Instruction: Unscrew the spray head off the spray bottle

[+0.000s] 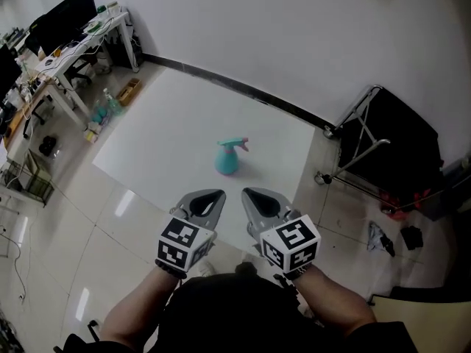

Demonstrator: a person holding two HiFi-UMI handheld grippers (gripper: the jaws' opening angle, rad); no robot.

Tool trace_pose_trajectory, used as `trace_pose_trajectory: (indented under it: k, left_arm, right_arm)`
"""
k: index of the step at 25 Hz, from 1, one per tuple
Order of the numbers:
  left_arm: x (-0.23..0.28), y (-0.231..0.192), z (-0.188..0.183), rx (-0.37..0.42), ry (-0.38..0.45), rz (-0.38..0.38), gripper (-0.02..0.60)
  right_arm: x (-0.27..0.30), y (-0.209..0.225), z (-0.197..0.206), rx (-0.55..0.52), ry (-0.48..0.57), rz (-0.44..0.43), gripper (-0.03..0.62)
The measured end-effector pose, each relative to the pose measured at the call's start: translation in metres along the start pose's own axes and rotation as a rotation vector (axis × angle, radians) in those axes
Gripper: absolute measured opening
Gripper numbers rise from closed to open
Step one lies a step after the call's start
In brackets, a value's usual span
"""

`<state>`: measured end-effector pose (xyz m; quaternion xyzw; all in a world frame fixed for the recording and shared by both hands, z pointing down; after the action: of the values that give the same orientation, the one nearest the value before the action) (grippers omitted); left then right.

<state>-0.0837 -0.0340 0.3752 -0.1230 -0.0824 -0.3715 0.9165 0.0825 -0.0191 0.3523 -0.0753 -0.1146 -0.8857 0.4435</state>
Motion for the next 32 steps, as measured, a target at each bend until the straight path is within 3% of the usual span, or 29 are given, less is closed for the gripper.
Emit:
trace_pose_trajectory:
  k: [19,26,32]
  left_arm:
    - [0.071,0.004,0.008,-0.029,-0.108,-0.246,0.018]
    - [0.068,0.000,0.017,-0.044,-0.140,-0.281,0.018]
    - [0.073,-0.017,0.030,-0.045,-0.166,-0.251,0.028]
  right_arm:
    - [0.015,0.101,0.004,0.025,-0.073,-0.205,-0.010]
    - [0.020,0.100,0.007,0.028,-0.092,-0.236,-0.009]
    - [0.025,0.094,0.011,0.016,-0.112,-0.197,-0.010]
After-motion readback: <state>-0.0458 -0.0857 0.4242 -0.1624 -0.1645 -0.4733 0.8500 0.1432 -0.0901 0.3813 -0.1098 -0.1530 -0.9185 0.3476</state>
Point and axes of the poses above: the fingertips, and each gripper's own axes: x forward along the fingers, y to its right, z out of its underside, the point moved 10 cm from there along -x, backward along the fingers, and after that the axes turned 8 degrees about y, right-handed, at the moved point
